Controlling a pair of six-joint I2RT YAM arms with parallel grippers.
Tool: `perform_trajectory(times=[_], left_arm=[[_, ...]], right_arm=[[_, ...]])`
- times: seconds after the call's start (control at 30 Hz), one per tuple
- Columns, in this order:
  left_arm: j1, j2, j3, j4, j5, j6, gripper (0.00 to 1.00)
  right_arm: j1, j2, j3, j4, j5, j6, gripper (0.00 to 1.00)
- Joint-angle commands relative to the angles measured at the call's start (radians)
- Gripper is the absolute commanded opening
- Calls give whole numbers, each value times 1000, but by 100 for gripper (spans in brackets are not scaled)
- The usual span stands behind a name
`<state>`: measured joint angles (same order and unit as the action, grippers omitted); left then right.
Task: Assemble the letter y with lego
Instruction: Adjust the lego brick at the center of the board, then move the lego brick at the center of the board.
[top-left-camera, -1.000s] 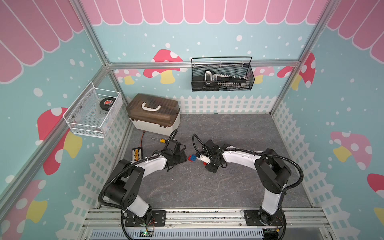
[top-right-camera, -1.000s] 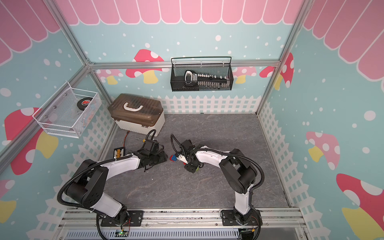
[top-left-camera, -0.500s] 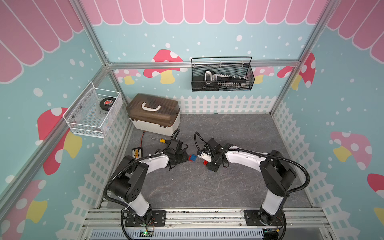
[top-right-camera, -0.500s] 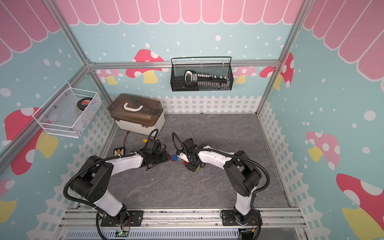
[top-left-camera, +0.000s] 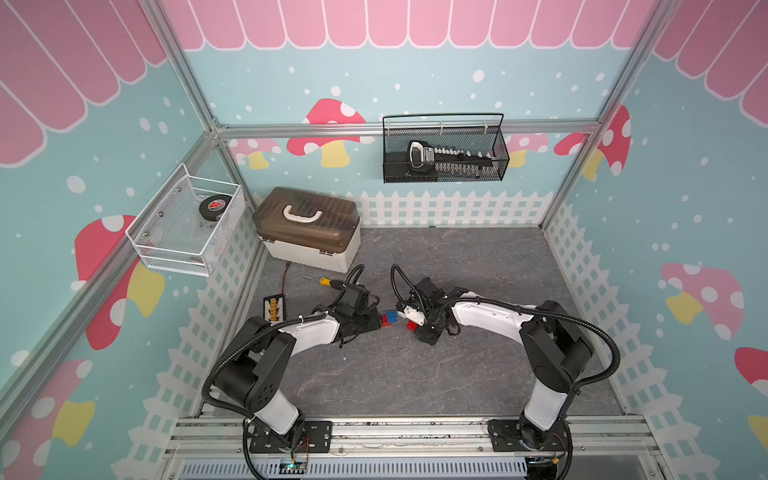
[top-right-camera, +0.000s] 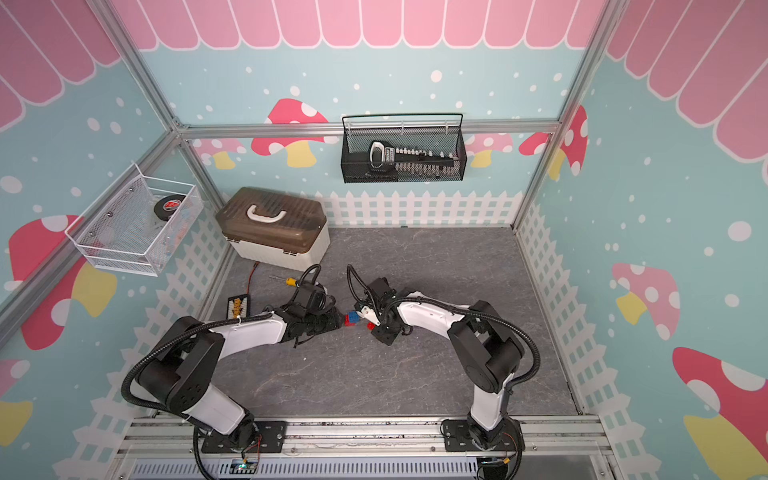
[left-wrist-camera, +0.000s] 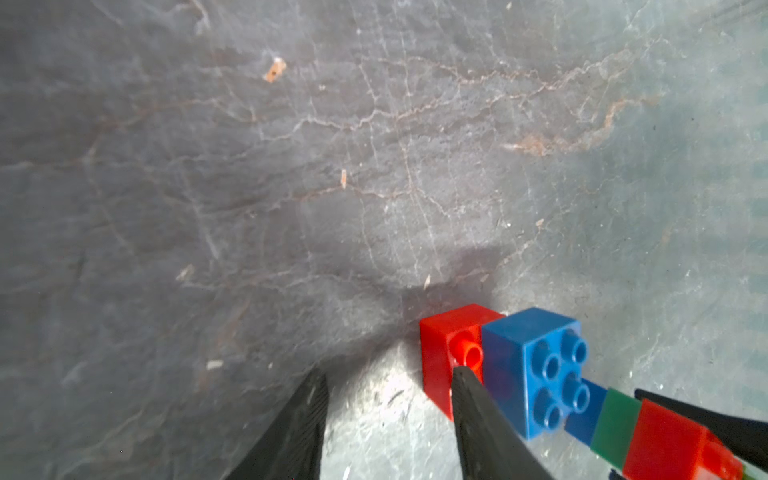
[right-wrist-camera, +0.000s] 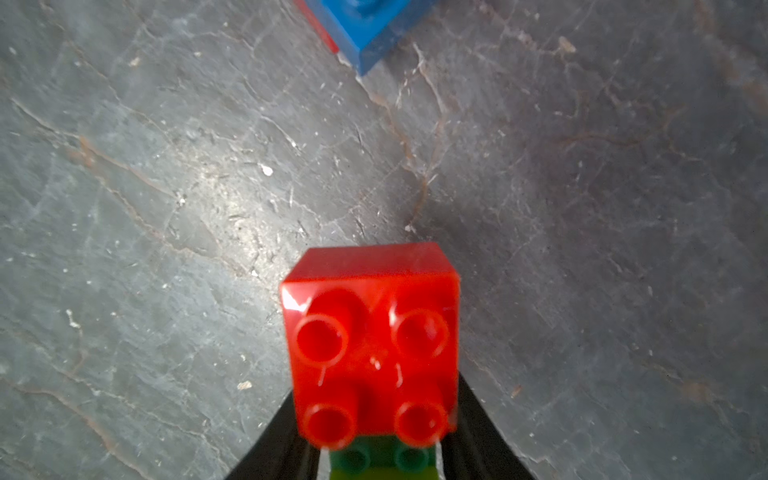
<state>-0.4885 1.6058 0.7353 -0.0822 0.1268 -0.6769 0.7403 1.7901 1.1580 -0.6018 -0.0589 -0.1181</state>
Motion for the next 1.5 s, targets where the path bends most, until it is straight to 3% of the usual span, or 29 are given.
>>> perform_trajectory(times=[0.0, 0.6, 0.93, 1.47], left_arm=[[1, -31, -20, -29, -19, -10, 51], [27, -49, -60, -4, -11, -8, 51], [31, -42, -66, 8, -6, -4, 51], [27, -84, -96, 24, 94, 7, 51]], right_arm=[[-2, 16, -3, -25, -24, 3, 43], [-2, 69, 55, -35, -30, 25, 41], [-2, 76, 65, -60, -31, 24, 32], [-9, 65, 141, -70, -3, -36, 27]])
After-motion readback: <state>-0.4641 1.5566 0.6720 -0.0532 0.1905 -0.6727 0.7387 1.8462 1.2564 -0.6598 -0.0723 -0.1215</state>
